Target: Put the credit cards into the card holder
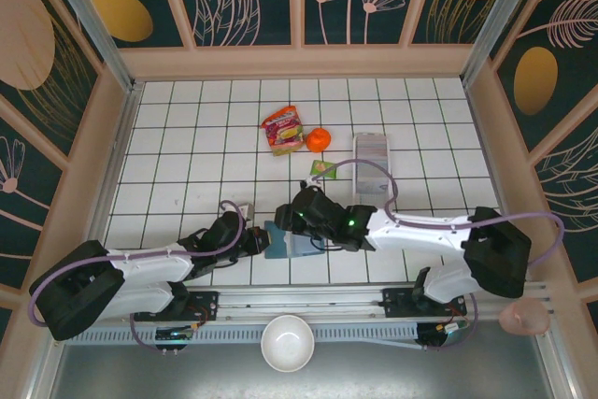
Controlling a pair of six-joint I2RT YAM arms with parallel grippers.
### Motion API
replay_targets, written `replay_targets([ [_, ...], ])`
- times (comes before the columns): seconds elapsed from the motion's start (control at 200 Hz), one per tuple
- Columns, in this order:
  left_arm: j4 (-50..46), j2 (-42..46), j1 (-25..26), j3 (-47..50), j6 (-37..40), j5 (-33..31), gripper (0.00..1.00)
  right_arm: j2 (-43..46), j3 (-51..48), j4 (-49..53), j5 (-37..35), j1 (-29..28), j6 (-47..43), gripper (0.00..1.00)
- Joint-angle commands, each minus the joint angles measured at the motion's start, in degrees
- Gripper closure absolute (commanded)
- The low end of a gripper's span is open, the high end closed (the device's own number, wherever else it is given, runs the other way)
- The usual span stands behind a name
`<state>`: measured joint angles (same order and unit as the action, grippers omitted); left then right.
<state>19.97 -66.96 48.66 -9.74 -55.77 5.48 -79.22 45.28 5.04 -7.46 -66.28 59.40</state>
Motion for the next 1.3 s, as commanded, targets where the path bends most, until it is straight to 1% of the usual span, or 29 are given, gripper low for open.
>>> replay_targets([
  [0.0, -1.8, -0.4, 0.0, 1.1, 0.0, -0.6, 1.0, 2.5, -1.2, 11.1, -3.7, -1.3, 2.9, 0.46],
  [0.125, -2.0, -0.4, 0.1, 1.1, 0.1, -0.5, 1.0, 2.8, -3.9, 12.1, -2.4, -2.6, 5.8, 0.44],
  [0.26, -2.0, 0.0, 0.0, 1.3, 0.0, -0.6, 1.0, 0.6, -4.9, 11.1, -1.3, -3.1, 6.6, 0.47],
  [0.405, -2.4, 0.6, 0.0, 1.3, 0.1, -0.4, 1.0, -1.8, -4.1, 12.7, -2.3, -3.3, 7.9, 0.48],
  [0.801, -2.3, 1.8, -0.1, 2.3, -0.2, -0.5, 1.0, -4.7, -3.4, 10.2, -1.5, -3.3, 7.1, 0.49],
  [0.966, -2.2, 1.7, 0.0, 2.2, -0.1, -0.6, 1.0, -4.2, -1.3, 14.2, -5.4, -4.8, 7.2, 0.49],
  [1.101, -2.0, 1.4, 0.0, 2.2, -0.1, -0.4, 1.0, -2.7, 0.3, 16.5, -8.4, -6.6, 6.6, 0.47],
  [1.296, -1.8, 1.1, 0.0, 2.0, -0.2, -0.4, 1.0, -4.5, 0.4, 17.1, -8.3, -6.9, 6.9, 0.47],
])
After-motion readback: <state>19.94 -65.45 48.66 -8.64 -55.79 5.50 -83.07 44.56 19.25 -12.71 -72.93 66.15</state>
